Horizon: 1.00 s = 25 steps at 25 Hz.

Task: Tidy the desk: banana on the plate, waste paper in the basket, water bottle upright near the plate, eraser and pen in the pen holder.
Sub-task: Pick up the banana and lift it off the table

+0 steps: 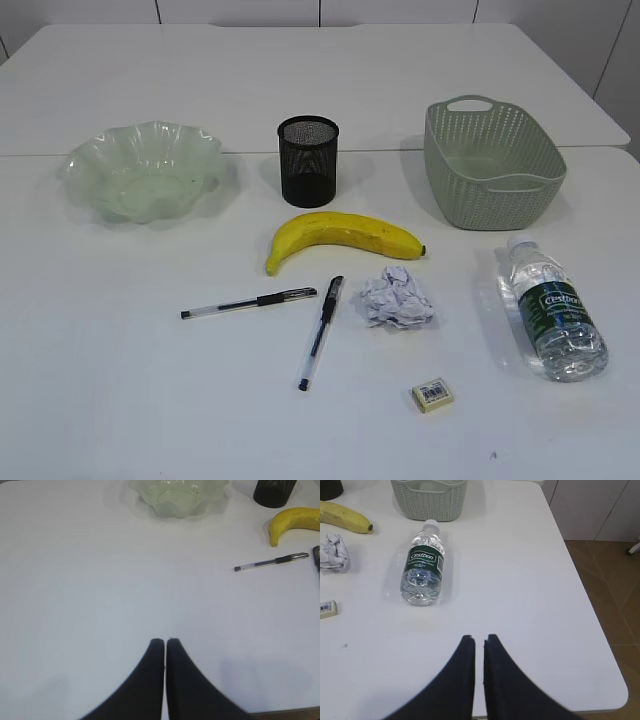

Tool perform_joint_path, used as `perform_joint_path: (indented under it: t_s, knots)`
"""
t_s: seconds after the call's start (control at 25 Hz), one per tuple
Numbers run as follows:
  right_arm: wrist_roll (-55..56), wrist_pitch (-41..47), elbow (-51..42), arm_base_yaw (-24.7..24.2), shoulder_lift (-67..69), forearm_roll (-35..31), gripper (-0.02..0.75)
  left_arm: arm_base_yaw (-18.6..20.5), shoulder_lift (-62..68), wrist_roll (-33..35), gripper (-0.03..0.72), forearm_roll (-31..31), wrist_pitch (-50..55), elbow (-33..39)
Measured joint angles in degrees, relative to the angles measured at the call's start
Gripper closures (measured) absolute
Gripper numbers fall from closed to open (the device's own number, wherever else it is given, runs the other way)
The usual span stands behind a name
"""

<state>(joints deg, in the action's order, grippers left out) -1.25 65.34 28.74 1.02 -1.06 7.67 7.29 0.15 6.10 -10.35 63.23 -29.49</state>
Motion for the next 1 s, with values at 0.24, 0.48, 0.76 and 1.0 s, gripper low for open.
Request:
perform_joint_path:
  t_s: [0.24,0.48,0.76,1.0]
  knots:
    - [0.0,0.0,0.0,0.0,0.0,0.0,0.694,0.0,0.0,0.0,0.713,0.0,0.0,0.0]
    - [0.0,0.0,0.0,0.0,0.0,0.0,0.694,0.0,0.0,0.0,0.713,0.0,0.0,0.0]
    - [0.0,0.0,0.0,0.0,0.0,0.0,0.694,0.0,0.0,0.0,0.713,0.0,0.0,0.0]
    - [0.0,0.0,0.0,0.0,0.0,0.0,0.694,0.0,0.0,0.0,0.713,0.0,0.0,0.0]
